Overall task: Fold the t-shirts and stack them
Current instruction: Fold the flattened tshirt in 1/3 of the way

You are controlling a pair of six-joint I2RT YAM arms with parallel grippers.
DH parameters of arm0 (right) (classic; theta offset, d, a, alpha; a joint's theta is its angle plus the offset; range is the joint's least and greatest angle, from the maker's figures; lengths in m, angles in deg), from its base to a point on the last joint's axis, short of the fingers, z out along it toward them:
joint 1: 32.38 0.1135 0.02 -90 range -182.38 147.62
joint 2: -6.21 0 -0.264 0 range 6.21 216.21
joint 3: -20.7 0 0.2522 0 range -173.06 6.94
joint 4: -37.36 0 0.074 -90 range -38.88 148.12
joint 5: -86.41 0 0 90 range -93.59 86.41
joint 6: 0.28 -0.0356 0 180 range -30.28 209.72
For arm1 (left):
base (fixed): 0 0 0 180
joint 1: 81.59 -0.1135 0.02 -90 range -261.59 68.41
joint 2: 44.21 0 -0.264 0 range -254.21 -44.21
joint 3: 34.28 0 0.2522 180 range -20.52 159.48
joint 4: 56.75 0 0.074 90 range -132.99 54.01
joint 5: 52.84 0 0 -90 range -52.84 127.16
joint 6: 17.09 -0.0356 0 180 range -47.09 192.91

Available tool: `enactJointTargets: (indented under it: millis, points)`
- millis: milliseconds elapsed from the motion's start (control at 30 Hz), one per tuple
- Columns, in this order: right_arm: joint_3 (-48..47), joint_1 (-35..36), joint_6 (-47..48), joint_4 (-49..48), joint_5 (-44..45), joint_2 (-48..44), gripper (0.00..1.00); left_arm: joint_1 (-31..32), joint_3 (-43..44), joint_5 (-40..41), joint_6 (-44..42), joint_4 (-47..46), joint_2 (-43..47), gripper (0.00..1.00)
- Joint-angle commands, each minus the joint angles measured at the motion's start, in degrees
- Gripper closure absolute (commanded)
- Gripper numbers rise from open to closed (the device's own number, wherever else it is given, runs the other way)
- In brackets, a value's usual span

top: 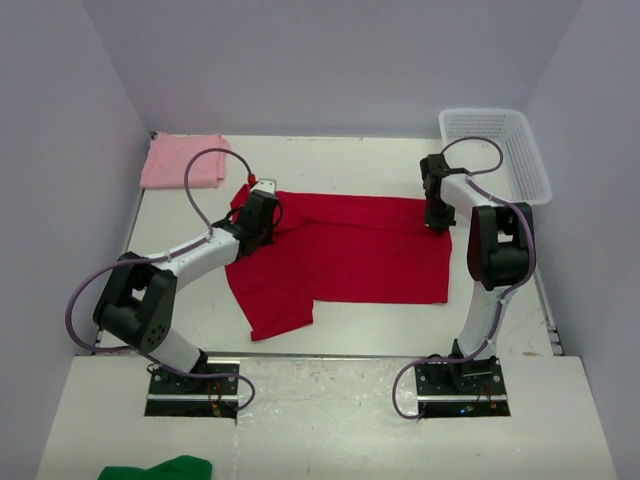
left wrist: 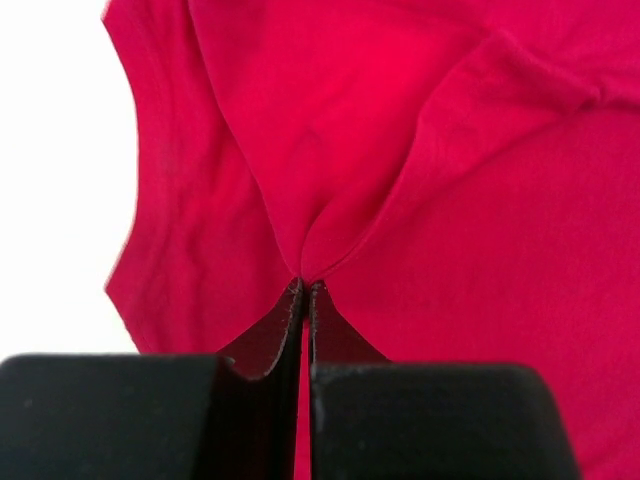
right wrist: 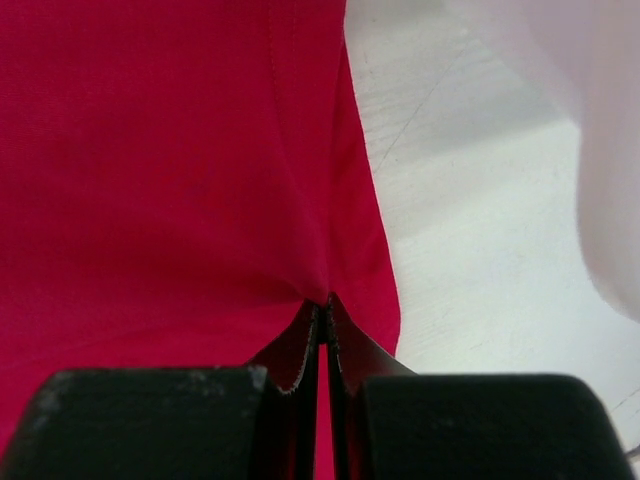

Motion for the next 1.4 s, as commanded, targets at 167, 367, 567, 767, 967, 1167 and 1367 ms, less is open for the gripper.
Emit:
enactJointTargets:
  millis: [167,367,567,767,967,1167,1367]
  points:
    - [3.0,0.2,-2.4,-2.4,-1.3,-2.7,0.90,5.2,-3.5,7.7,10.0,3.4,3.0,0.79]
    - [8.7,3.4,-2.7,-4.2,-0.4,-11.7,0.50,17.7,-9.5,20.0,25.0,5.5,16.5,0.55]
    - [1.1,11.5,-1.8,0.4,-0.8,-15.6,0.34,15.4,0.2,26.3,23.4,5.0,14.5,0.45]
    - [-1.2,13.7,-2.5,-2.7,-14.3,-18.4,1.00,3.4,21.6,10.6,13.5,8.8,-4.5,1.00]
    - [2.7,14.7,-2.1,-4.8,-19.8,-18.6,1.00,-5.0,26.1,-1.0,10.8,9.2,-13.5,1.00]
    - [1.0,14.9,-3.6,-11.0,-31.6,-14.3,0.90,-9.0,22.1,-4.9,11.2,4.7,-15.3,1.00]
    - [-16.4,17.7,-3.3,-7.0,-37.1,-1.7,0.40,-9.8,19.8,-6.6,10.9,2.3,-16.4,1.00]
